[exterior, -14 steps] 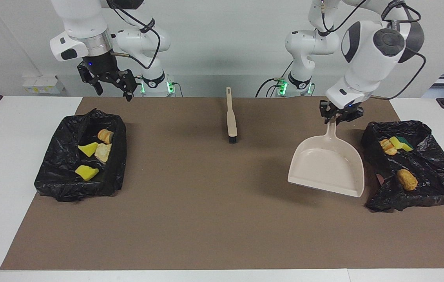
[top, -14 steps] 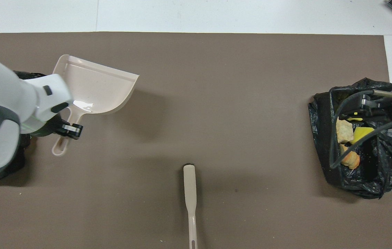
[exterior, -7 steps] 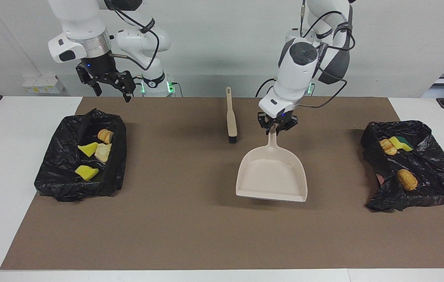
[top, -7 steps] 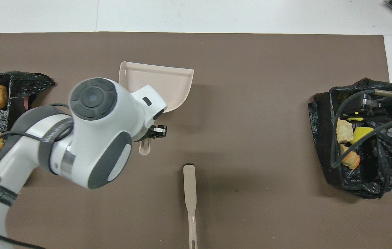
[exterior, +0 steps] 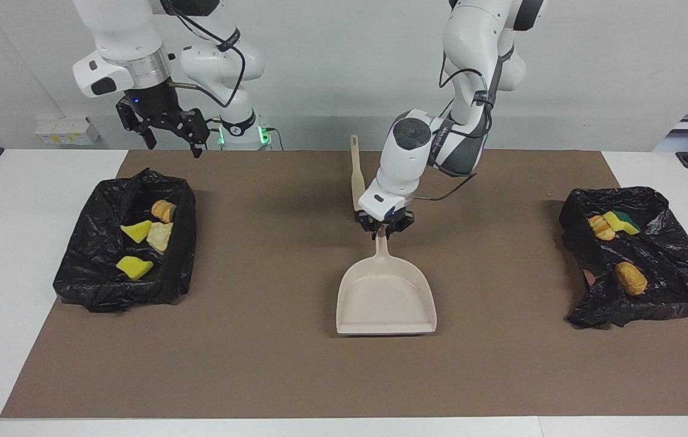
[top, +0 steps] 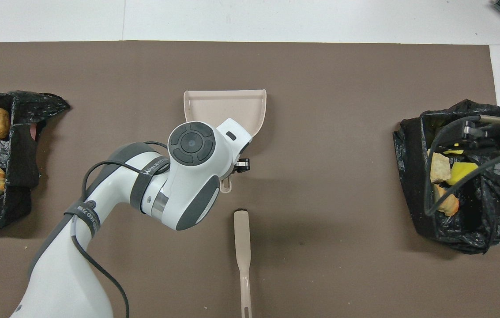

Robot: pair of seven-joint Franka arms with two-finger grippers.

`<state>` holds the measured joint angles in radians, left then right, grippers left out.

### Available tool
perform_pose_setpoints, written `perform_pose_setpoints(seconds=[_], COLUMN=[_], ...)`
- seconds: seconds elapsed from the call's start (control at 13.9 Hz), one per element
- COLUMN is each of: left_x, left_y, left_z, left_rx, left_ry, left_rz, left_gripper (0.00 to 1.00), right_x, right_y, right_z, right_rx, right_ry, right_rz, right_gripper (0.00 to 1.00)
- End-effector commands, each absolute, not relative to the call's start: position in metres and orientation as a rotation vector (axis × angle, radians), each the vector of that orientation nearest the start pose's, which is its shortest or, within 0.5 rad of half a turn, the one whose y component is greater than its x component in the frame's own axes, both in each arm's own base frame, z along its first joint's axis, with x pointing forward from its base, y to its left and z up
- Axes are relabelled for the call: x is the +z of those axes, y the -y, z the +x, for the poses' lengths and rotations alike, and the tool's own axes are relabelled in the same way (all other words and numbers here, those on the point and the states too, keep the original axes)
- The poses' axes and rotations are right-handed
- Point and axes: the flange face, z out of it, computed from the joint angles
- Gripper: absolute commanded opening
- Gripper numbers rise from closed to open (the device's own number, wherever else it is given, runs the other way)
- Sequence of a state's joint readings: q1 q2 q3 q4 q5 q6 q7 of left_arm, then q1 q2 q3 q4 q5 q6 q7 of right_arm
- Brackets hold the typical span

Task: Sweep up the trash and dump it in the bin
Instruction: 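Bring the empty dustpan back to the table center with the left gripper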

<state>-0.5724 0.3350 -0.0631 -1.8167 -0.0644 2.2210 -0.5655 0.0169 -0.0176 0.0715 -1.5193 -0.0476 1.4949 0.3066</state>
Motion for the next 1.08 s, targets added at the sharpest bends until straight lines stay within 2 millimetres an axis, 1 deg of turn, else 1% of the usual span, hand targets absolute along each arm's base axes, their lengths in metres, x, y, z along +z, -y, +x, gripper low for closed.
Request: perform_pose_setpoints(seconds=[0.0,0.07,0.14,0.22,0.29,0.36,0.5,0.57,0.72,0.79,0.93,1.01], left_x=[0.357,0.357,0.365,0.374,0.385,0.398,0.409,0.411,0.425,0.433,0.443,0.450], left_y=[0.388,0.383,0.382,0.378,0.368,0.355,0.330,0.312,0.269,0.252,0.224,0.202], left_z=[0.523,0.526,0.524,0.521,0.524,0.530,0.542,0.552,0.575,0.584,0.596,0.602], left_rx=[-0.072,-0.065,-0.064,-0.039,-0.037,-0.053,-0.040,-0.039,-0.044,-0.050,-0.059,-0.062], left_ry=[0.004,0.011,0.038,0.039,0.055,0.088,0.161,0.207,0.296,0.296,0.200,0.222], left_rz=[-3.264,-3.261,-3.263,-3.252,-3.248,-3.250,-3.240,-3.236,-3.228,-3.225,-3.234,-3.230], left_gripper=[0.12,0.47,0.99,1.00,1.00,1.00,1.00,1.00,1.00,1.00,1.00,1.00], right_x=[0.655,0.655,0.655,0.655,0.655,0.655,0.655,0.655,0.655,0.655,0.655,0.655], right_y=[-0.032,-0.031,-0.030,-0.030,-0.030,-0.030,-0.030,-0.030,-0.030,-0.031,-0.030,-0.031], right_z=[0.538,0.538,0.538,0.538,0.538,0.538,0.538,0.538,0.538,0.538,0.538,0.538], right_rx=[0.005,0.007,0.008,0.008,0.008,0.002,0.005,0.005,0.002,0.003,0.002,0.003], right_ry=[-0.333,-0.335,-0.338,-0.340,-0.340,-0.343,-0.338,-0.338,-0.338,-0.338,-0.338,-0.338], right_rz=[-3.160,-3.160,-3.160,-3.160,-3.160,-3.160,-3.161,-3.161,-3.161,-3.160,-3.161,-3.160], right_gripper=[1.00,1.00,1.00,1.00,1.00,1.00,1.00,1.00,1.00,1.00,1.00,1.00])
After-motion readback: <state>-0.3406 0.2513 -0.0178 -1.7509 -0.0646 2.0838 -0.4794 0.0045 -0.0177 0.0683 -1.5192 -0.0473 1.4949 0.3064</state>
